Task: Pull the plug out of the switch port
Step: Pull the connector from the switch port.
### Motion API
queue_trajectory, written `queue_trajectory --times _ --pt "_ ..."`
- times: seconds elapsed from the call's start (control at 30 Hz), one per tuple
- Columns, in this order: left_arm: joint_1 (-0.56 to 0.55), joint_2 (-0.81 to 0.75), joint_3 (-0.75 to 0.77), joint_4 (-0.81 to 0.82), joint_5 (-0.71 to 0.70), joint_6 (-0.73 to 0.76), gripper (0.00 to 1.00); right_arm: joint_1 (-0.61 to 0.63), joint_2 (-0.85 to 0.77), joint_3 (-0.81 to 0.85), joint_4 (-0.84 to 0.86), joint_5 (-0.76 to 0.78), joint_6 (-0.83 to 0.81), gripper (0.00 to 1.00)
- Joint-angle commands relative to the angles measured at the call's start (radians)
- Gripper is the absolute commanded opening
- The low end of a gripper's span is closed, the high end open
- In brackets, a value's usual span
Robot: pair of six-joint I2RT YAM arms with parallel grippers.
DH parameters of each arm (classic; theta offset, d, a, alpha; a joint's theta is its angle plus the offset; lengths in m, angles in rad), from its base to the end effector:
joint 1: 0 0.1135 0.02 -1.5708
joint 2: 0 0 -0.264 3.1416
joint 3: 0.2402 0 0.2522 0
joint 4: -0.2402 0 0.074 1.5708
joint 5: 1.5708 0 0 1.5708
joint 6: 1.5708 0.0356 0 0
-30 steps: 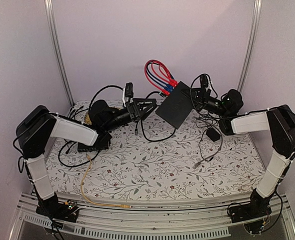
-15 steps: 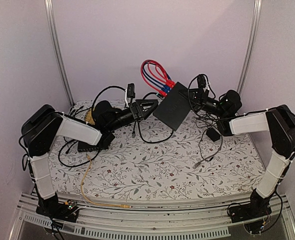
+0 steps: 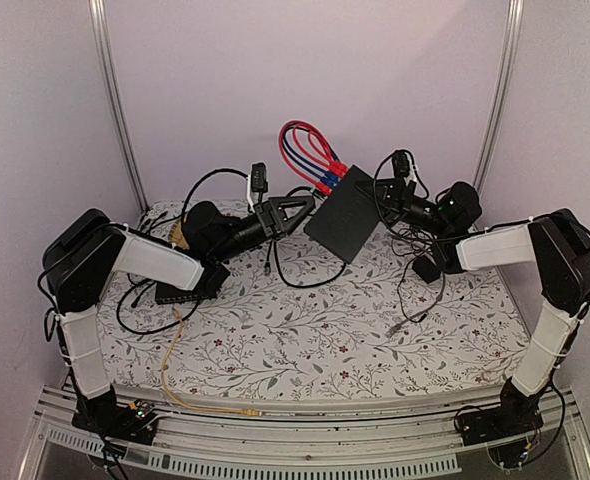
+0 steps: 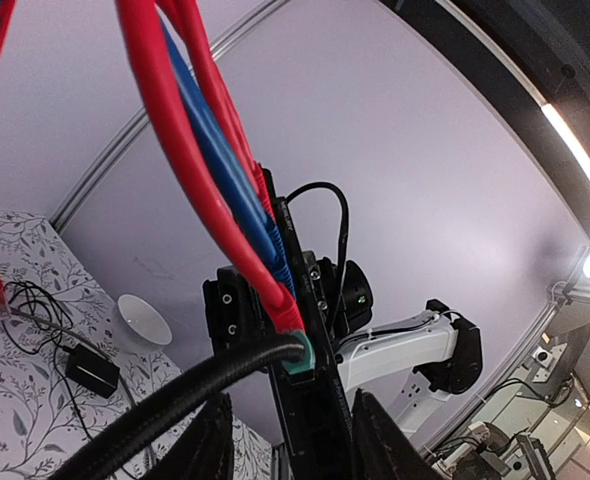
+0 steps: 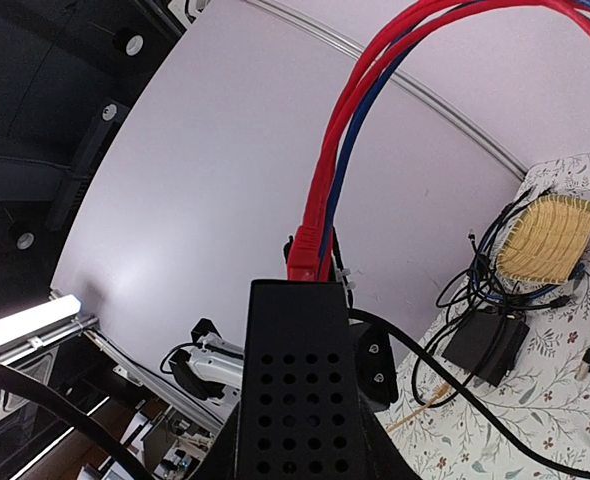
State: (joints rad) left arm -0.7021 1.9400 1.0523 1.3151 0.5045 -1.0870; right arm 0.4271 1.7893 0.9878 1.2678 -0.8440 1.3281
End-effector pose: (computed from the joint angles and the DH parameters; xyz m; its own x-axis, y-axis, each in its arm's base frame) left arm 0.3035 -0.2793 0.2512 -0.6506 -0.4647 -0.6007 0.6993 -0.0582 -0.7124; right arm 0.3330 0.1808 0.2809 -0.7586 0.3634 -0.5408 -0.6094 -0.1019 0.7863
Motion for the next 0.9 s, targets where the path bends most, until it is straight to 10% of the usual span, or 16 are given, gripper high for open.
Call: queue_trajectory --times 0.0,0.87 --pt "0.006 0.003 0.021 0.009 0.001 0.033 0.41 0.011 -0.007 0.019 0.142 0.045 0.008 0.01" --pt "-0.029 -0.006 0.080 -0.098 -0.003 0.100 0.33 0.017 0.008 0.015 0.157 0.055 0.009 0.01"
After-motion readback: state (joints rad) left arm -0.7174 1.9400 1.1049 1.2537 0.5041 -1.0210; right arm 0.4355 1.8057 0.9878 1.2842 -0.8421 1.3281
